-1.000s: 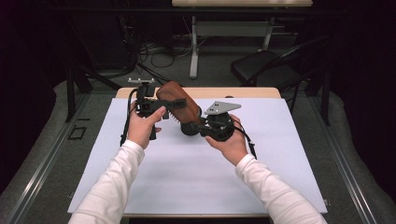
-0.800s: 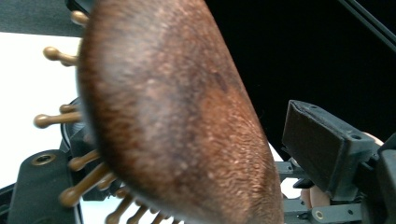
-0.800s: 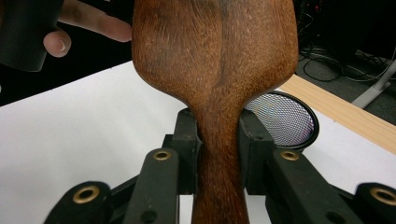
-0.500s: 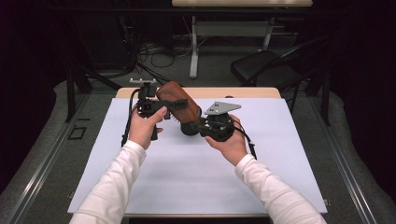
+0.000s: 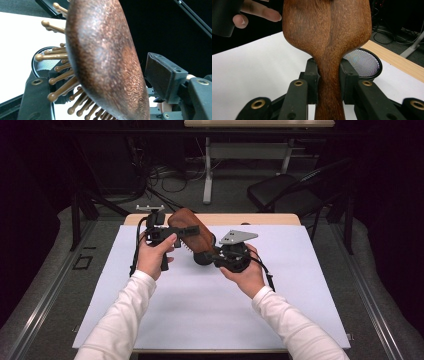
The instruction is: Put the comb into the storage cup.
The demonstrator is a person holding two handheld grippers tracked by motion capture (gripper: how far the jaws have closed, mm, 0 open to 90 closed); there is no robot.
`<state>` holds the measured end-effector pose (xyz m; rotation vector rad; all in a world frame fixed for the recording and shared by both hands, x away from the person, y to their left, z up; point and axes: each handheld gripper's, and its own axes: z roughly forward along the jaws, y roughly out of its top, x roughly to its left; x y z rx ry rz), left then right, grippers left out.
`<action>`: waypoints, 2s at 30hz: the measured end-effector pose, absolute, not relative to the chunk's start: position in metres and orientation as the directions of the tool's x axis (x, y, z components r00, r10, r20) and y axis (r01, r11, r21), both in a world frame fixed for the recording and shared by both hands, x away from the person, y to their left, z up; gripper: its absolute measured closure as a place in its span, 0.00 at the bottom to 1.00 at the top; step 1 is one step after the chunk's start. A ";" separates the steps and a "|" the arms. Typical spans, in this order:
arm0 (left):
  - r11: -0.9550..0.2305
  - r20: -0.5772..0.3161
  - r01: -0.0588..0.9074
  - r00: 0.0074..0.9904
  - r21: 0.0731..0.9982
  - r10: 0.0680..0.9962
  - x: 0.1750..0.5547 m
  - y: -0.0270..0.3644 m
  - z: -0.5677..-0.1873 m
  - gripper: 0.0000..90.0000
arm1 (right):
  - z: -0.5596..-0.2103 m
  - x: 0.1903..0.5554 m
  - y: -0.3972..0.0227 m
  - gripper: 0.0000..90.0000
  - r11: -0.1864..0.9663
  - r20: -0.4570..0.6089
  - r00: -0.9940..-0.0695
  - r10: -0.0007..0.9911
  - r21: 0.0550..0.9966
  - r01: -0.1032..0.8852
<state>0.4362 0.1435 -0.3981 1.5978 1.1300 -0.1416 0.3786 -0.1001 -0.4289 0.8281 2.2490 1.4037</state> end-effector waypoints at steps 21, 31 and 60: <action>0.075 -0.626 0.744 0.498 0.664 0.600 0.436 0.142 -0.402 0.34 | -0.436 0.379 -0.100 0.80 0.337 -0.001 -0.763 0.646 0.898 0.284; 0.090 -0.638 0.750 0.485 0.655 0.598 0.435 0.143 -0.403 0.37 | -0.440 0.378 -0.100 0.80 0.337 -0.001 -0.764 0.645 0.898 0.283; 0.176 -0.732 0.795 0.413 0.580 0.542 0.432 0.147 -0.407 0.49 | -0.456 0.377 -0.101 0.80 0.349 -0.017 -0.764 0.645 0.896 0.275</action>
